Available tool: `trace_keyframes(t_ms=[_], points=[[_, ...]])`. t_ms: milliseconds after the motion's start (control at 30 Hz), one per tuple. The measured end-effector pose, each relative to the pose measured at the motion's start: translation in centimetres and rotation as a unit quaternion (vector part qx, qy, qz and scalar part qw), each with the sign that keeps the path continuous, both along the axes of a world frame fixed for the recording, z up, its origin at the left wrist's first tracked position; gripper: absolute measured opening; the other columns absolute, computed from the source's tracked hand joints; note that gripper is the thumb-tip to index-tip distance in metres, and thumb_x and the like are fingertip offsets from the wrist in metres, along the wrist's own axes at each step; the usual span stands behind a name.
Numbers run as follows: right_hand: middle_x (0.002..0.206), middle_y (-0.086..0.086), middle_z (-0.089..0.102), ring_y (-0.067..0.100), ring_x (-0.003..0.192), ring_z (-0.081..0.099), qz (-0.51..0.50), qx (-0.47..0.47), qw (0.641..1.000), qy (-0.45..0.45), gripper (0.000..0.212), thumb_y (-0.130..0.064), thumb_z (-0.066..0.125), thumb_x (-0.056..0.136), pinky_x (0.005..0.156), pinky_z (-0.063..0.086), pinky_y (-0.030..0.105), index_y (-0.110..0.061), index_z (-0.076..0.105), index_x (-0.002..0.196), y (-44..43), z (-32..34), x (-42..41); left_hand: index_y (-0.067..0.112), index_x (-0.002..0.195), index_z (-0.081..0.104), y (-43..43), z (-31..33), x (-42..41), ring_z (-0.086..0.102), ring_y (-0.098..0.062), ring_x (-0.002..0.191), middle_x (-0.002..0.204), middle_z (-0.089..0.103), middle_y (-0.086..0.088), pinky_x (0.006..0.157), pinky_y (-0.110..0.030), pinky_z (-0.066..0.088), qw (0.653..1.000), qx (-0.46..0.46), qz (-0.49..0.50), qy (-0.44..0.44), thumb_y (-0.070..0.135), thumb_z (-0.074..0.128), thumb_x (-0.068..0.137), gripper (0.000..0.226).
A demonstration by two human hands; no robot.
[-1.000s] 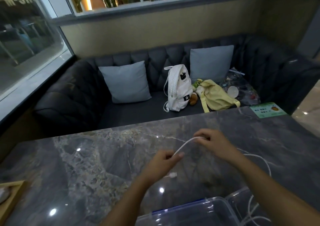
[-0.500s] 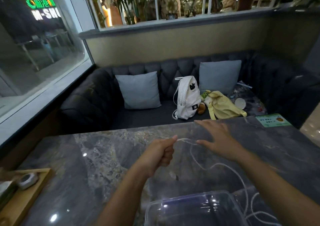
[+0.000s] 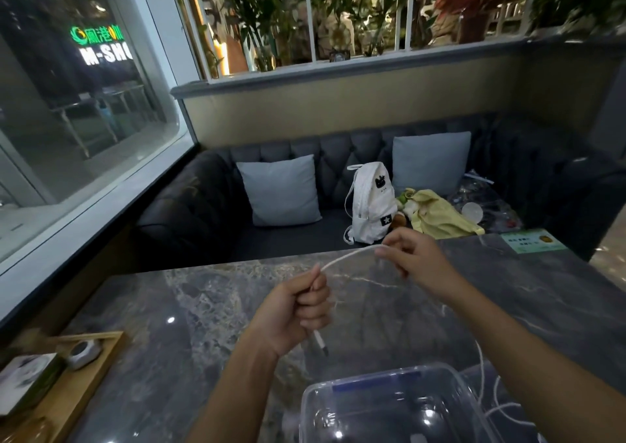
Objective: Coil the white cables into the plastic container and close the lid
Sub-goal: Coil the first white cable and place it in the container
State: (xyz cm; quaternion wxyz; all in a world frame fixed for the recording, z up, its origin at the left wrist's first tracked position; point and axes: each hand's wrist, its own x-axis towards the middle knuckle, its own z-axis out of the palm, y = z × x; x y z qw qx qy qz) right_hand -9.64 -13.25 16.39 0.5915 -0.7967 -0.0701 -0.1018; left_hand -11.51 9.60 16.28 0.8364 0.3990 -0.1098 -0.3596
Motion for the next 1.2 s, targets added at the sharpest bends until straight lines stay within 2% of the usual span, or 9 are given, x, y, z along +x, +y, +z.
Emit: trace_keyframes(t_ms=[133,233,367,467,633,800,967,1100,1200], points=[[0.065,0.0,0.061,-0.001,0.046,0.049,0.011,-0.081,0.997,-0.016,0.015,-0.007,0.059,0.087,0.05,0.042,0.016,-0.013,0.07,0.094,-0.5,-0.9,-0.3,0.014,0.06,0.051,1.6,0.1,-0.5,0.007,-0.005,0.037,0.048,0.018,0.008,0.035,-0.017,0.007,0.989,-0.136,0.034,0.036,0.016,0.08,0.068,0.03],[0.084,-0.008,0.065,-0.006,0.062,0.058,0.002,-0.172,0.984,-0.043,0.034,-0.005,0.057,0.087,0.064,0.045,0.021,-0.02,0.061,0.118,-0.7,-1.8,-0.9,0.01,0.063,0.051,2.9,0.1,-0.8,-0.001,-0.004,0.039,0.047,0.013,0.009,0.039,-0.017,0.001,0.969,-0.228,0.069,0.062,0.01,0.068,0.078,0.022],[0.104,-0.005,0.064,0.008,0.089,0.06,0.008,-0.193,0.977,-0.088,0.044,-0.001,0.06,0.084,0.081,0.047,0.024,-0.024,0.057,0.122,-0.9,-2.0,-1.7,0.003,0.066,0.054,5.0,0.3,-1.1,0.001,-0.002,0.042,0.051,0.007,0.013,0.043,-0.017,0.003,0.943,-0.284,0.142,0.095,0.008,0.052,0.086,0.021],[0.093,-0.015,0.059,-0.001,0.078,0.054,0.038,-0.276,0.949,-0.147,0.041,0.0,0.061,0.083,0.067,0.036,0.009,-0.025,0.063,0.114,-0.6,-2.1,-2.6,0.012,0.058,0.051,6.0,0.6,-1.3,0.004,-0.008,0.039,0.05,0.014,0.01,0.038,-0.02,0.005,0.941,-0.234,0.23,0.081,0.016,0.049,0.083,0.026],[0.08,-0.001,0.07,0.018,0.062,0.065,0.021,-0.432,0.862,-0.265,0.044,0.008,0.072,0.065,0.046,0.043,0.023,-0.021,0.072,0.099,0.7,-1.3,-4.1,0.017,0.057,0.051,6.3,0.8,-1.5,0.009,-0.008,0.041,0.051,0.014,0.01,0.039,-0.019,0.013,0.944,-0.159,0.284,0.048,0.026,0.042,0.086,0.031],[0.107,-0.003,0.065,0.021,0.096,0.06,0.139,-0.542,0.818,-0.129,0.023,-0.013,0.048,0.088,0.07,0.041,0.031,-0.021,0.061,0.104,3.3,0.8,-4.6,0.015,0.066,0.051,4.3,0.9,-2.2,0.023,-0.005,0.036,0.043,0.036,0.007,0.033,-0.016,0.026,0.96,0.004,0.278,-0.008,0.028,0.042,0.09,0.029],[0.106,-0.005,0.066,0.014,0.097,0.057,0.241,-0.473,0.843,-0.089,0.015,-0.019,0.052,0.088,0.078,0.044,0.032,-0.024,0.063,0.097,6.5,3.9,-6.4,0.018,0.063,0.057,1.3,0.9,-3.2,0.046,-0.009,0.045,0.053,0.05,0.002,0.046,-0.023,0.045,0.945,0.199,0.227,-0.124,0.027,0.037,0.097,0.04],[0.101,-0.002,0.067,0.012,0.091,0.057,0.243,-0.381,0.884,-0.12,0.01,-0.018,0.059,0.086,0.078,0.042,0.024,-0.017,0.066,0.093,7.1,5.6,-7.1,0.015,0.062,0.059,0.2,1.2,-4.0,0.049,-0.01,0.045,0.051,0.055,0.0,0.047,-0.025,0.043,0.938,0.23,0.195,-0.172,0.026,0.04,0.096,0.04],[0.089,-0.001,0.066,0.011,0.082,0.059,0.22,-0.307,0.918,-0.12,0.008,-0.019,0.064,0.083,0.077,0.047,0.029,-0.011,0.067,0.085,6.8,5.9,-7.1,0.016,0.066,0.064,0.0,1.5,-4.3,0.046,-0.008,0.044,0.052,0.054,0.001,0.038,-0.019,0.036,0.943,0.222,0.179,-0.172,0.022,0.039,0.097,0.041]])
